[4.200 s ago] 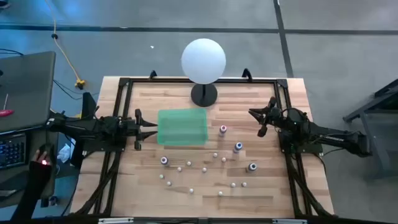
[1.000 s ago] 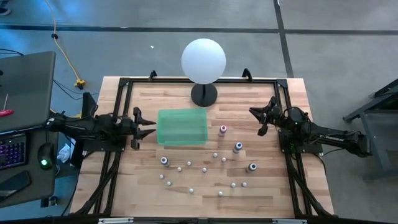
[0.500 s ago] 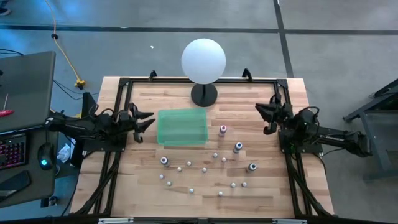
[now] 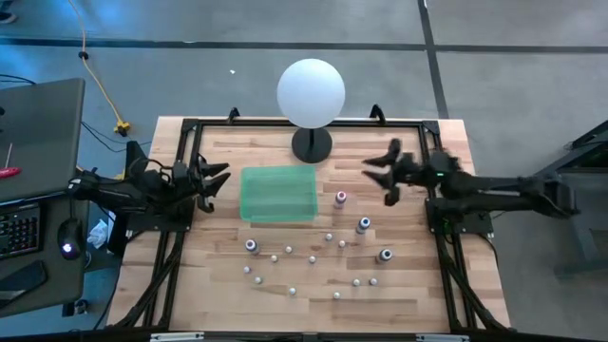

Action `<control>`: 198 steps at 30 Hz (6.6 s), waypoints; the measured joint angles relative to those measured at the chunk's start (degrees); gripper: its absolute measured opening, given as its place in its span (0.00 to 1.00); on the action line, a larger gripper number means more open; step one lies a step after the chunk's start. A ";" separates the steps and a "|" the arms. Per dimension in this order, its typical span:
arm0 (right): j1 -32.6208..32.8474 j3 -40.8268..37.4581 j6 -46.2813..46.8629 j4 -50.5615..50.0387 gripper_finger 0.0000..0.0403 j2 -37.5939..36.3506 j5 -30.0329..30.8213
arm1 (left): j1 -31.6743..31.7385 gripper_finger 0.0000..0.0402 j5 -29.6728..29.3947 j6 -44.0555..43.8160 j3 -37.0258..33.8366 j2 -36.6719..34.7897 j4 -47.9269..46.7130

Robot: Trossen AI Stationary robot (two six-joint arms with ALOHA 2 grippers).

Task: Pick & Place food coloring
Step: Put the big red food coloring bottle into the green bin, then put the big purple food coloring bottle into the green bin

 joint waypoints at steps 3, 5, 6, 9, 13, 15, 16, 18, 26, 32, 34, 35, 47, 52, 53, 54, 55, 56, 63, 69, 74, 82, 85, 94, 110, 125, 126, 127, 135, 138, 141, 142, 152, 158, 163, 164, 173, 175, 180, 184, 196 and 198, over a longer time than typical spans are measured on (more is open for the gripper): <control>1.90 1.64 -1.32 0.13 0.37 8.76 -0.41 | 0.00 0.34 -0.02 0.00 0.64 0.02 -0.21; 2.95 1.99 -3.14 1.87 0.37 14.15 -0.43 | 0.00 0.34 -0.02 0.00 0.72 0.02 0.16; 3.38 2.01 -3.68 3.53 0.36 16.73 -0.41 | 0.00 0.34 -0.10 0.00 0.73 0.02 0.20; 4.29 2.05 -3.85 9.81 0.35 23.94 -0.52 | 0.00 0.34 -0.17 0.00 0.73 0.02 0.17; 4.57 2.09 -3.71 14.74 0.33 32.08 -0.67 | 0.00 0.34 -1.68 0.00 0.73 0.02 0.19; 4.57 2.09 -3.11 16.71 0.33 35.08 -0.65 | 0.00 0.34 -3.23 0.00 0.73 0.02 0.18; 4.57 2.09 -2.65 17.46 0.33 36.24 -0.65 | 0.00 0.34 -4.00 0.00 0.74 0.02 0.20; 4.54 2.09 -2.37 18.27 0.33 38.23 -0.67 | 0.00 0.34 -4.92 0.00 0.75 0.02 0.20; 4.54 2.14 -2.34 20.31 0.32 42.89 -0.76 | 0.00 0.34 -5.09 0.00 0.75 0.02 0.20; 4.40 2.14 -2.80 21.21 0.18 43.14 -0.67 | 0.00 0.34 -5.20 0.00 0.75 0.02 0.21; 4.41 2.15 -2.73 21.34 0.11 43.14 -0.67 | 0.00 0.34 -5.25 0.00 0.75 0.02 0.21; 4.41 2.16 -2.46 21.48 0.08 43.14 -0.71 | 0.00 0.34 -5.25 0.00 0.75 0.02 0.21; 4.35 9.55 -3.95 30.04 0.08 40.76 18.02 | 0.00 0.34 -5.22 0.00 0.76 0.02 0.28; 4.45 24.69 -3.94 7.38 0.08 41.98 14.33 | 0.00 0.34 -5.20 0.00 0.77 0.02 0.50; 4.46 27.55 -3.95 3.00 0.08 43.02 14.44 | 0.00 0.34 -5.20 -0.02 0.76 0.02 0.47; 4.46 30.13 -3.93 -0.25 0.08 44.29 15.00 | 0.00 0.34 -5.15 -0.01 0.77 0.02 0.36; 4.44 32.23 -3.95 -2.23 0.08 45.65 15.86 | 0.00 0.34 -5.10 -0.01 0.77 0.02 0.07; 4.41 33.96 -3.93 -3.20 0.08 47.12 16.63 | 0.00 0.34 -5.06 0.00 0.77 0.02 -0.22; 4.41 39.93 -1.08 -3.44 0.08 58.22 19.01 | 0.00 0.34 -4.87 -0.02 0.77 0.02 -0.74; 4.39 40.28 0.25 -2.16 0.08 62.71 24.40 | 0.00 0.34 -4.87 -0.08 0.77 0.02 -2.49; 4.35 40.28 -0.05 -3.35 0.16 62.77 25.31 | 0.00 0.34 -4.89 -0.44 0.77 0.02 -3.74; 4.37 40.28 -1.21 -2.53 0.21 62.77 25.36 | 0.00 0.34 -1.57 -0.47 0.77 0.00 -3.73; 4.38 40.28 -5.38 -1.48 0.22 62.66 25.35 | -0.01 0.34 3.99 -0.48 0.77 0.01 -3.77; 7.26 40.30 -10.29 -1.84 0.22 51.40 25.08 | -0.02 0.34 21.22 -5.49 0.79 0.92 -14.20; 9.07 40.32 -5.15 -14.34 0.21 42.49 25.07 | -0.02 0.34 43.06 -12.50 0.77 23.54 -7.81; 9.05 40.32 -1.22 -15.93 0.20 42.49 21.29 | -0.04 0.34 50.46 -9.31 0.78 45.21 11.19; 9.05 40.32 -1.22 -16.00 0.20 42.49 21.29 | -0.02 0.34 50.51 -9.33 0.78 45.99 11.45; 9.05 40.32 -1.22 -16.06 0.20 42.49 21.31 | -0.02 0.34 50.51 -9.32 0.77 46.66 11.56; 9.05 40.32 -1.31 -16.29 0.21 42.49 21.22 | -0.02 0.33 50.05 -6.89 0.78 49.79 11.73; 9.05 40.32 -1.33 -16.33 0.21 42.49 21.23 | -0.02 0.30 49.90 -3.25 0.77 49.90 11.73; 9.05 40.30 -1.33 -16.36 0.21 42.49 21.23 | -0.02 0.22 49.90 -2.40 0.77 49.90 11.72; 9.00 40.30 -1.33 -16.36 0.21 42.49 21.22 | -0.02 0.19 49.90 -2.39 0.77 49.90 11.70; 8.98 40.28 -1.35 -18.08 0.21 42.49 21.23 | -0.02 0.08 49.11 -1.86 0.75 49.90 13.32; 8.98 40.28 -1.35 -18.28 0.21 42.49 21.21 | 0.00 0.08 48.12 -1.69 1.32 49.77 20.78; 8.98 40.28 -1.35 -16.83 0.21 42.49 21.21 | 0.04 0.08 37.32 -0.55 7.02 48.70 20.56; 8.98 40.28 -1.35 -16.75 0.21 42.49 21.21 | 0.04 0.08 34.47 0.36 8.58 48.70 19.59; 8.91 40.28 -3.12 -17.19 0.21 42.49 21.21 | 8.96 0.08 17.62 1.66 26.08 55.18 -10.46; 9.19 40.28 -4.37 -17.17 0.21 42.49 21.23 | 12.88 0.08 18.50 1.13 28.05 58.53 -8.67; 10.14 40.28 -4.18 -17.90 0.21 42.08 22.50 | 21.20 0.08 27.07 0.08 29.34 67.26 -1.26; 10.85 40.28 -5.71 -21.35 0.21 40.18 24.36 | 25.16 0.08 28.74 -0.99 29.30 73.10 2.71; 13.32 40.28 -3.90 -34.26 0.21 36.81 19.97 | 28.94 0.08 28.99 -0.92 29.34 83.50 14.30; 13.94 40.28 -4.54 -36.14 0.21 36.81 17.36 | 28.93 0.08 28.74 -1.10 29.43 84.24 14.73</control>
